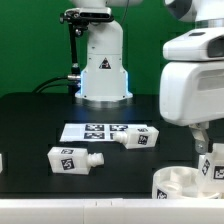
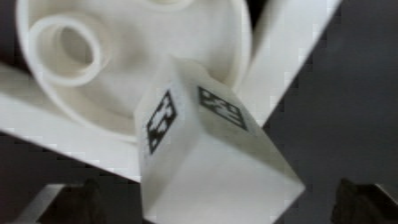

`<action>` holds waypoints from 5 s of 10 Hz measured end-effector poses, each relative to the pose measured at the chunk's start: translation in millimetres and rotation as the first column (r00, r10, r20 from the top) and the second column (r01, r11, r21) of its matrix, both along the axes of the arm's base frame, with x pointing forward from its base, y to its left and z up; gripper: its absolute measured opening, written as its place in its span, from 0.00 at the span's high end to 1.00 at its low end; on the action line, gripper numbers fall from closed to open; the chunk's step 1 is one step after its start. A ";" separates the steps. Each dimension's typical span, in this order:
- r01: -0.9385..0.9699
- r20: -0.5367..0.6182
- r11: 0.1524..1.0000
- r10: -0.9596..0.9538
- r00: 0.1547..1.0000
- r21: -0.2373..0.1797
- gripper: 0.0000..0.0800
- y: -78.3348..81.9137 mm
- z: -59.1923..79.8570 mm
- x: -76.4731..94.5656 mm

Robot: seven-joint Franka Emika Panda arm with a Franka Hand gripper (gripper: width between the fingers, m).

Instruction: Assemble stool

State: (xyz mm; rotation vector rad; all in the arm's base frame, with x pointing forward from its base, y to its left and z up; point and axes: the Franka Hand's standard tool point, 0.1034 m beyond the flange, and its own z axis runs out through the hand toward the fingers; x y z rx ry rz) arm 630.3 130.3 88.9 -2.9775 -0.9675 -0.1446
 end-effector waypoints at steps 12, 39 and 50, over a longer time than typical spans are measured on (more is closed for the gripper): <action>-0.329 -0.027 0.938 0.328 0.944 -0.112 0.58 -4.8 -21.7 0.2; 0.970 -0.074 0.227 -0.970 0.234 0.083 0.19 -76.0 12.5 3.6; 0.996 -0.167 -0.016 -0.986 -0.002 0.083 0.19 -154.3 6.5 -27.1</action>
Offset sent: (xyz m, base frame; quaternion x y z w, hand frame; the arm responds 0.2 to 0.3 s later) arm 0.0143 0.0192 -0.0070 -0.0459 -0.0067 -0.3440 0.9378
